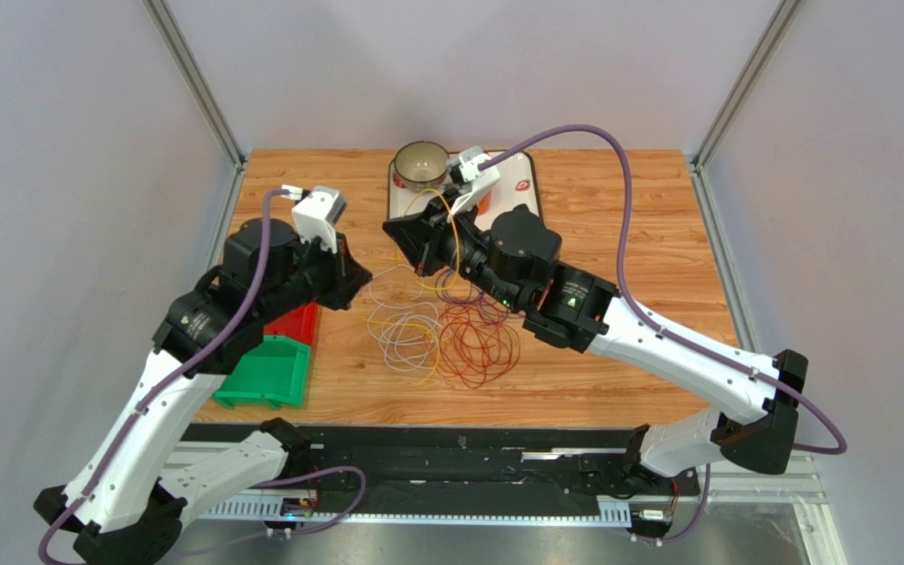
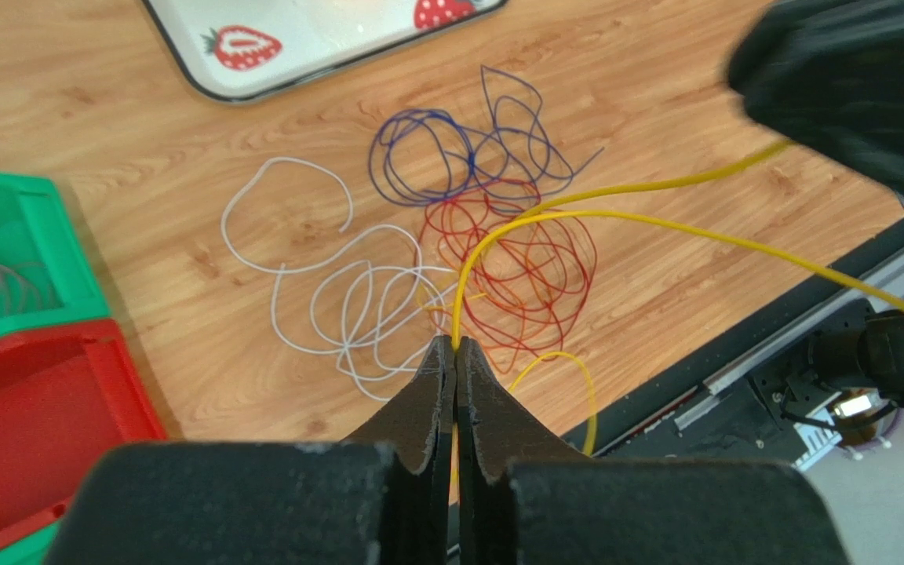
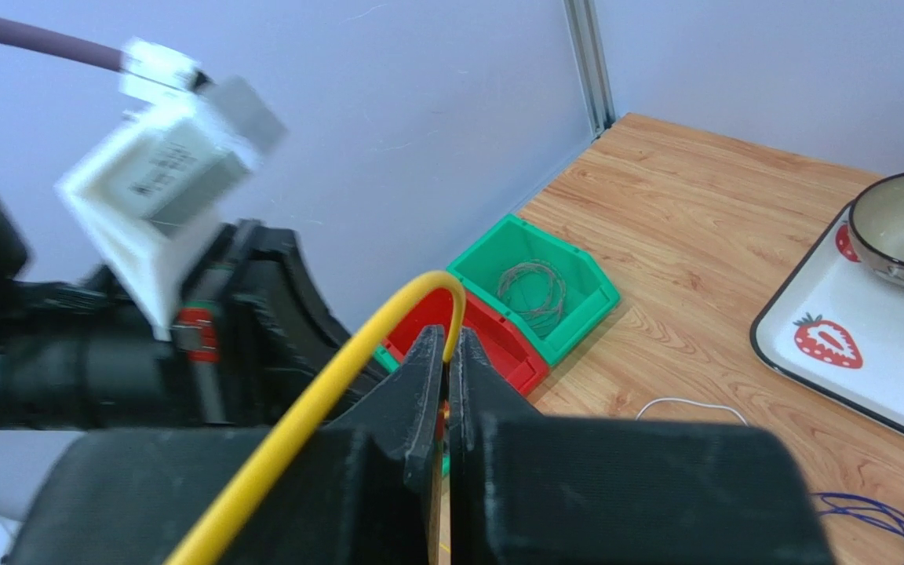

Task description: Untangle the cables

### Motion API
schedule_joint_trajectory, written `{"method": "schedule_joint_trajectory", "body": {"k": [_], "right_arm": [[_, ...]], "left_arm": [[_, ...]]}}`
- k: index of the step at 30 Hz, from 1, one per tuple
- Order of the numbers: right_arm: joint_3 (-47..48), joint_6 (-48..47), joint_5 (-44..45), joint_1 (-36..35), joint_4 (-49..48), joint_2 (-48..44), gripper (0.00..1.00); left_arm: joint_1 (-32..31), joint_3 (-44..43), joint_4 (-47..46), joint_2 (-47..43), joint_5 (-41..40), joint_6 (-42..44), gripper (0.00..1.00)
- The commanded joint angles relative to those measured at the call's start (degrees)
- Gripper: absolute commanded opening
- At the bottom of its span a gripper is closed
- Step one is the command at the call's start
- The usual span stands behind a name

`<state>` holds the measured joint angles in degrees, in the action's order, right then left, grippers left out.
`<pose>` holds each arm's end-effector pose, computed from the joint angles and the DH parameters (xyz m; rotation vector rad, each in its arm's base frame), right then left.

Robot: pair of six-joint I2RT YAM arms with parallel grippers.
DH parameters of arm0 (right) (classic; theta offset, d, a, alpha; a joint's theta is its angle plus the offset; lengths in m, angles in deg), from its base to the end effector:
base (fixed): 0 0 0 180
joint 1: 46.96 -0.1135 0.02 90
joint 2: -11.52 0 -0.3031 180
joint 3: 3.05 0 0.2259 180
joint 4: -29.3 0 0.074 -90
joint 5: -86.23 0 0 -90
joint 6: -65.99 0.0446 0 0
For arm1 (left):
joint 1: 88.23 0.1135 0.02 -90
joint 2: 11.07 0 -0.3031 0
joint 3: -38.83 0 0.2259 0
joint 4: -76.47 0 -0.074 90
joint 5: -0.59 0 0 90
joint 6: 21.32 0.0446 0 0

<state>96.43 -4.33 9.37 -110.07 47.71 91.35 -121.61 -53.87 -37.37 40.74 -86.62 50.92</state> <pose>0.1432 0.2600 0.4903 -0.4224 1.5760 0.9549 0.0911 -0.0627 0.4490 0.3123 2.0422 -0.6104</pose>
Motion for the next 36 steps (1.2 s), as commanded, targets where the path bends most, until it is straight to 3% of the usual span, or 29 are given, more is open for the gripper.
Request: {"method": "schedule_joint_trajectory", "body": {"k": [1,8,16,19,23,26,32,36], "right_arm": [[2.41,1.15,-1.98,0.09,-0.02,-3.37,0.0],[-0.22,2.2,-2.07,0.18,-0.02,-4.42,0.0],[-10.23,7.9,0.04,0.79,0.07,-6.44,0.0],[-13.23,9.75,-0.23,1.76,0.25,-7.58,0.0],[-13.59,9.94,-0.75,2.82,1.21,-8.46,0.0],[-13.06,9.59,-1.11,3.26,1.74,-8.73,0.0],[-12.62,9.59,-2.07,4.75,2.71,-9.08,0.0],[-12.62,10.02,-2.86,5.63,3.06,-9.61,0.0]], "left_arm": [[-0.01,4.43,-10.93,-0.84,3.19,-3.86,0.0],[-0.01,12.6,-18.85,-0.83,6.43,-5.27,0.0],[-0.01,29.65,-30.09,-1.72,9.08,-11.77,0.01],[0.08,34.05,-32.99,-0.84,9.6,-13.35,0.08],[-0.19,36.51,-35.64,0.04,10.4,-13.97,0.37],[-0.27,37.04,-36.7,-0.75,9.61,-14.32,0.5],[-0.45,34.24,-32.23,-2.41,9.08,-13.27,0.64],[-0.72,32.21,-28.27,-5.66,7.85,-11.6,0.64]]}}
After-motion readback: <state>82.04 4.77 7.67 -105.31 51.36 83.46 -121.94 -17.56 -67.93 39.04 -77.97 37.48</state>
